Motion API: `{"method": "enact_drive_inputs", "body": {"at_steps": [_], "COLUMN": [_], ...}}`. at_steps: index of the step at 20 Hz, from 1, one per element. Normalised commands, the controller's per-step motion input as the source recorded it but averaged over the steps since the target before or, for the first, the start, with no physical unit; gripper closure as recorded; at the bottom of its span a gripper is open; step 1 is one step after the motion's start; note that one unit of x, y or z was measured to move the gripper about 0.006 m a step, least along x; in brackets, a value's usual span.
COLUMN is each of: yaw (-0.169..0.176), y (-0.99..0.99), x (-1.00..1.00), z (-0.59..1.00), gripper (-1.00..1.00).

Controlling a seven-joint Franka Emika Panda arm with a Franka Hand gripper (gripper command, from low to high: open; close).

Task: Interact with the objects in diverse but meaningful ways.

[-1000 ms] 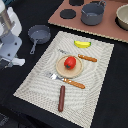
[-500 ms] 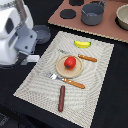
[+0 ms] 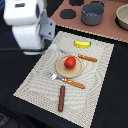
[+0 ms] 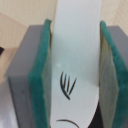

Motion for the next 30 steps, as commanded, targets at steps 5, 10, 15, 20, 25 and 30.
{"method": "enact_drive_inputs", "body": {"at_steps": [5, 10, 15, 20, 25, 30], "yaw": [0.0, 0.0, 0.0, 0.003, 0.0, 0.0], "y": [0.64, 0.64, 0.74, 0.74, 0.72, 0.6], "x": [0.79, 0.77, 0.64, 0.59, 0.5, 0.29], "z": [0.36, 0.28, 0.11, 0.03, 0.0, -0.07], "gripper": [1.0, 1.0, 1.0, 1.0, 1.0, 1.0]}}
